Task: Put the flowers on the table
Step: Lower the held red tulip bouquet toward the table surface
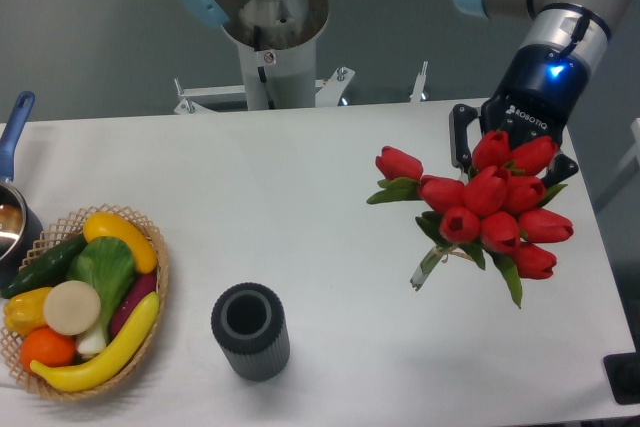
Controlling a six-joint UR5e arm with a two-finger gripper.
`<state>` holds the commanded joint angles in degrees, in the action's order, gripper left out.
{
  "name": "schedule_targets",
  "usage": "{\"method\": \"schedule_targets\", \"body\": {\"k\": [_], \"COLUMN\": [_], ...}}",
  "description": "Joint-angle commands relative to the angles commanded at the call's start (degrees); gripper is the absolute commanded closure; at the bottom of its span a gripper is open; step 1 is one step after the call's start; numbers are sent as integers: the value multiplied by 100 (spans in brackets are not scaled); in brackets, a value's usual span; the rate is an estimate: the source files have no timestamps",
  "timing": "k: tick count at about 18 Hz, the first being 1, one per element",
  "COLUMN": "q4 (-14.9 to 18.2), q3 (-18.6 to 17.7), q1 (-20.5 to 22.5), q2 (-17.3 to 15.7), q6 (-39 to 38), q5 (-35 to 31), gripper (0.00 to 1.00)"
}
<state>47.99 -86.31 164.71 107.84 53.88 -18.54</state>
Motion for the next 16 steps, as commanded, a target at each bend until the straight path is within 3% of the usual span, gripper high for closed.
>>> {"method": "schedule_targets", "body": {"k": [8,16], "q4": [0,18], "q3": [-79,-246], "q1": [-9,-324], "q2": [-105,-325], "q6": [-26,9], "q5": [-105,-2089], "gripper": [72,72]}}
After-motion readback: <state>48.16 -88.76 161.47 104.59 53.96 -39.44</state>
